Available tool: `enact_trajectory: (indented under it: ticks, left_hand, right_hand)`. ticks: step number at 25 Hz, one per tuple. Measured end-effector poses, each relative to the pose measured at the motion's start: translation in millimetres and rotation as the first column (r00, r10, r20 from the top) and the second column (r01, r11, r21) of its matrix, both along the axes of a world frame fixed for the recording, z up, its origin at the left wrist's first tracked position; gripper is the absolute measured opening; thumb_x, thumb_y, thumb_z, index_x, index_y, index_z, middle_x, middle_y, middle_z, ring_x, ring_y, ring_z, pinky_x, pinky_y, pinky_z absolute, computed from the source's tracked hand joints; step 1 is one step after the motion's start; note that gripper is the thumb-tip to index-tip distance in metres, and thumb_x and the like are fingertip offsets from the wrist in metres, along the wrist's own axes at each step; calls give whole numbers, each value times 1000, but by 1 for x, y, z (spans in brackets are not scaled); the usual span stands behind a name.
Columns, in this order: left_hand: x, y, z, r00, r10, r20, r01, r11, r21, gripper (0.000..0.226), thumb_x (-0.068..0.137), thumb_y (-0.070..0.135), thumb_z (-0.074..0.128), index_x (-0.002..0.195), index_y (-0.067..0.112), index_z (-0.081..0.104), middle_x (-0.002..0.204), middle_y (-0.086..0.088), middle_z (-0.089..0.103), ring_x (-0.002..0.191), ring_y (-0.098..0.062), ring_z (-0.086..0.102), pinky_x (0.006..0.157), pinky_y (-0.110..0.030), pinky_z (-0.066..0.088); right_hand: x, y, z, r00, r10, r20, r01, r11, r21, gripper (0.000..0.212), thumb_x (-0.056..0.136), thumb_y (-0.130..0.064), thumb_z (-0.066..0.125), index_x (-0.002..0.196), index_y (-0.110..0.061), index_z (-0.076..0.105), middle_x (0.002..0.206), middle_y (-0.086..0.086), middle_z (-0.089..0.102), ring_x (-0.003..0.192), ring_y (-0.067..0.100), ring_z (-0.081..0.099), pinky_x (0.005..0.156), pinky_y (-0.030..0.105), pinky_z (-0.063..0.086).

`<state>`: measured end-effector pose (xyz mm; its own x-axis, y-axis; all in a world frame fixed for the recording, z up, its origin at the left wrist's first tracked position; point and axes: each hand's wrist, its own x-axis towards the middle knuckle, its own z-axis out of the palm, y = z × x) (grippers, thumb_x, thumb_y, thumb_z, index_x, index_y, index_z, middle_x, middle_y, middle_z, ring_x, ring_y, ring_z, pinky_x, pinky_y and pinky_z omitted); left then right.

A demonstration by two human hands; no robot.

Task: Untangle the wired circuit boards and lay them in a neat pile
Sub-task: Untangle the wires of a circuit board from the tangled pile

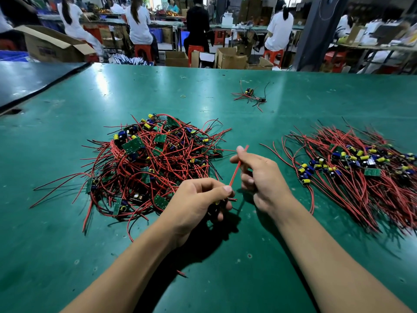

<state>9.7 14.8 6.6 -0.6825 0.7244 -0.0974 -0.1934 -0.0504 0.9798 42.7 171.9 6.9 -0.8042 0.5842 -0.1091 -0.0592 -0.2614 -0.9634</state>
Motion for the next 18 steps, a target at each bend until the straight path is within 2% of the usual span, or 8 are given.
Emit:
enact_trajectory:
  ticks: [4,6,8,10,13,15,16,18]
  left_hand:
    - [3,2,-2,993,-2,-115,0,1000,-21,17,90,12,65,81,-1,69,63,-9,66,49,-19,51,49,-22,43]
    - [5,2,-3,988,29,-152,-34,999,-27,17,91,12,64,80,1,69,62,-9,66,48,-18,52,49,-21,43]
    - [5,3,-5,985,95,-142,-99,995,-24,18,93,12,63,80,3,70,62,-8,67,47,-17,53,49,-21,45]
    - [5,3,-5,985,148,-90,-150,989,-10,18,93,13,62,79,4,70,63,-9,67,47,-16,55,48,-22,47]
    - [6,3,-3,985,126,-115,-128,992,-10,20,93,11,63,75,4,67,63,-9,66,47,-17,55,49,-24,47]
    - [5,2,-2,985,103,-136,-106,994,-14,19,93,10,63,76,-1,64,63,-9,65,49,-19,54,51,-24,47]
    - [4,2,-2,984,91,-153,-94,995,-16,19,92,9,63,78,-4,63,62,-9,65,50,-21,54,52,-25,46]
    - [5,1,-2,977,61,-205,-69,997,-31,20,92,9,63,81,-8,63,62,-9,66,49,-21,54,52,-24,45]
  right_hand:
    - [0,3,8,1000,16,6,-13,929,-371,45,98,-33,60,57,-14,55,49,-6,32,29,4,20,31,18,18]
    - [0,3,9,998,52,-16,-55,915,-399,48,99,-36,58,57,-14,54,48,-6,33,29,3,20,30,18,17]
    - [1,-1,7,995,95,15,-91,981,-169,45,96,-45,59,67,-10,61,51,-4,36,32,5,24,35,18,19]
    - [6,-7,3,978,199,56,-203,977,69,42,89,-50,65,76,-11,72,53,-2,43,37,9,34,41,20,29]
    - [10,-8,-2,934,343,104,-357,913,199,38,91,-48,65,79,-13,76,54,5,55,42,15,52,45,22,44]
    - [9,1,-3,940,278,196,-333,872,359,45,93,-52,59,80,-13,77,59,2,58,51,15,53,53,24,43]
    - [8,6,-2,946,233,227,-312,844,436,47,94,-54,57,81,-15,78,58,-5,57,51,10,50,55,23,40]
    - [10,17,-3,965,131,226,-235,815,530,47,96,-53,54,82,-15,78,48,-17,49,43,0,43,49,12,33]
